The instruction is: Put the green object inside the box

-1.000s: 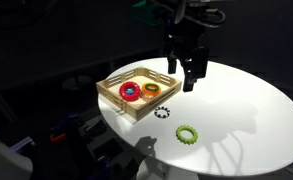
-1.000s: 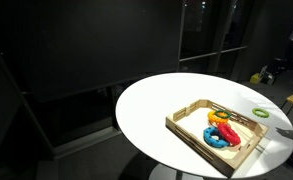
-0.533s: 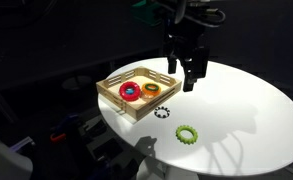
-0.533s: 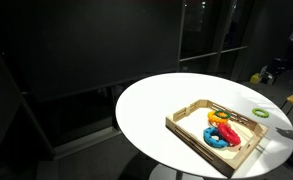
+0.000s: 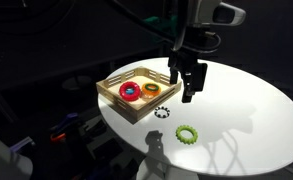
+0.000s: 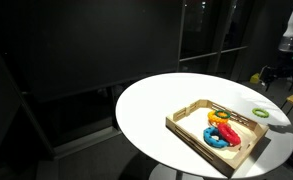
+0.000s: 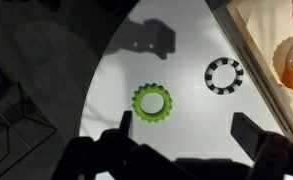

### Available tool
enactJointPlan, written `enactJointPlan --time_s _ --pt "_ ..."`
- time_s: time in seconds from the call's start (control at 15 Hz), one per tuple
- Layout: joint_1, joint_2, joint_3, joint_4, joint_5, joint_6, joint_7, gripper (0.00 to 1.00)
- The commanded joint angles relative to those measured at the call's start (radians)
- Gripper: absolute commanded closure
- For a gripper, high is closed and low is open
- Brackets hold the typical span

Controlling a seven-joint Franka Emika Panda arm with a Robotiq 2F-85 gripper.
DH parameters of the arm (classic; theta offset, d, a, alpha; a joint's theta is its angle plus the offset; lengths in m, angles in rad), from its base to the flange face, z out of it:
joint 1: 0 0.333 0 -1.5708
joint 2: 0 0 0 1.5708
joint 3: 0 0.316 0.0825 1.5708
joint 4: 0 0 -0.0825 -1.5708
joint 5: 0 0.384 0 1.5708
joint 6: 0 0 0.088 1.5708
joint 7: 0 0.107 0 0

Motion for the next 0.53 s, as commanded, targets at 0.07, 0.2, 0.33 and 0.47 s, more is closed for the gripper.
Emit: enactJointPlan --time_s 0.07,0.2,0.33,0.47 --pt "0.016 0.153 -0.013 0.113 -0.019 -0.031 0.059 0.0" --pt "0.018 0.2 -0.022 0.138 -0.013 -0.029 0.051 0.0" --pt "0.015 0.234 -0.03 0.156 -0.003 -0.014 0.022 0.0" --pt "0.008 0.262 -0.036 0.17 0.006 -0.001 -0.016 0.0"
